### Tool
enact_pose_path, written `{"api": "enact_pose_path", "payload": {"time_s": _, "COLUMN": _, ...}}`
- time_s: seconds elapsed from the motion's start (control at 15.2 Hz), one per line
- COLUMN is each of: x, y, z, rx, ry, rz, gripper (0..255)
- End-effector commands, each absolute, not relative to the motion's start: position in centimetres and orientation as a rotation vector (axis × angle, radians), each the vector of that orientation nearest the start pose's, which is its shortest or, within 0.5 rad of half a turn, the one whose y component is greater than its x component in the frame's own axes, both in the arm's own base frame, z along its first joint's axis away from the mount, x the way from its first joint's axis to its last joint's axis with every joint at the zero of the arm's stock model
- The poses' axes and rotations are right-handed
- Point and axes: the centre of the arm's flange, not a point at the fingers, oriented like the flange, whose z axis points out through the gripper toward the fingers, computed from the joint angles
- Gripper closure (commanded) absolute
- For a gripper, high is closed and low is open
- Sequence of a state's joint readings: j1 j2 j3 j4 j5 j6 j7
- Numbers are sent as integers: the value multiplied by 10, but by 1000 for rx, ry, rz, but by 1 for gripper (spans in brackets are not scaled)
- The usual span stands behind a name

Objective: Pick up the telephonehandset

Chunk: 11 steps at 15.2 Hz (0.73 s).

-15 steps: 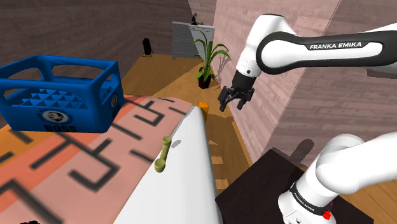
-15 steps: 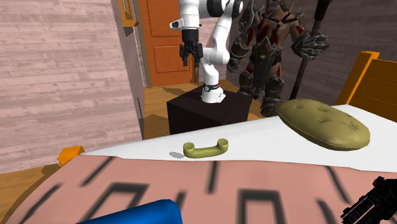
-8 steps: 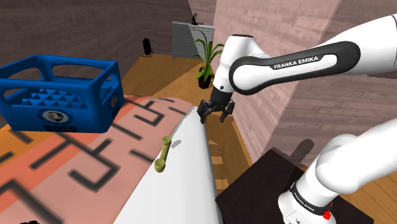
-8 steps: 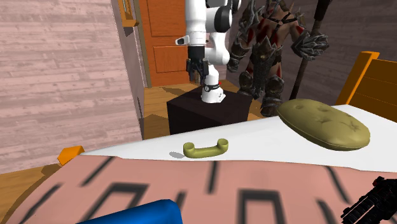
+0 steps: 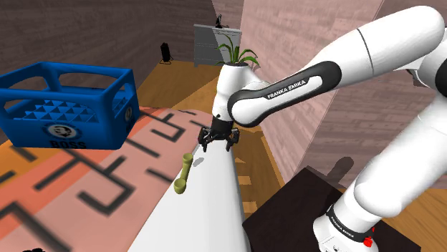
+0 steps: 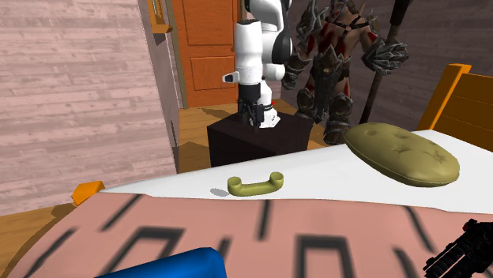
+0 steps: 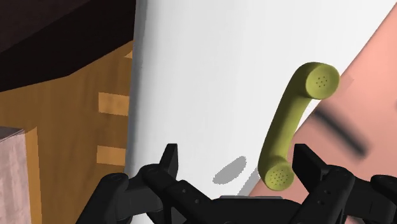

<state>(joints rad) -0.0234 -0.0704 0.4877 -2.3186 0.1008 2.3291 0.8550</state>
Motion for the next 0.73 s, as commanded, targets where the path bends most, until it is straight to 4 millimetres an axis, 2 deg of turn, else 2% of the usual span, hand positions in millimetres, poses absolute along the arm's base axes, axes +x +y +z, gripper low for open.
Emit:
{"api": "enact_pose_path", "payload": {"time_s": 0.0, "x": 465, "y": 245, "z": 354, "rx": -2973, "ry": 746, "rz": -37, "gripper": 0}}
{"api": "enact_pose_path", "payload": {"time_s": 0.66, "x": 535, "y": 314, "z": 261, "rx": -2925, "ry": 977, "rz": 21, "gripper": 0}}
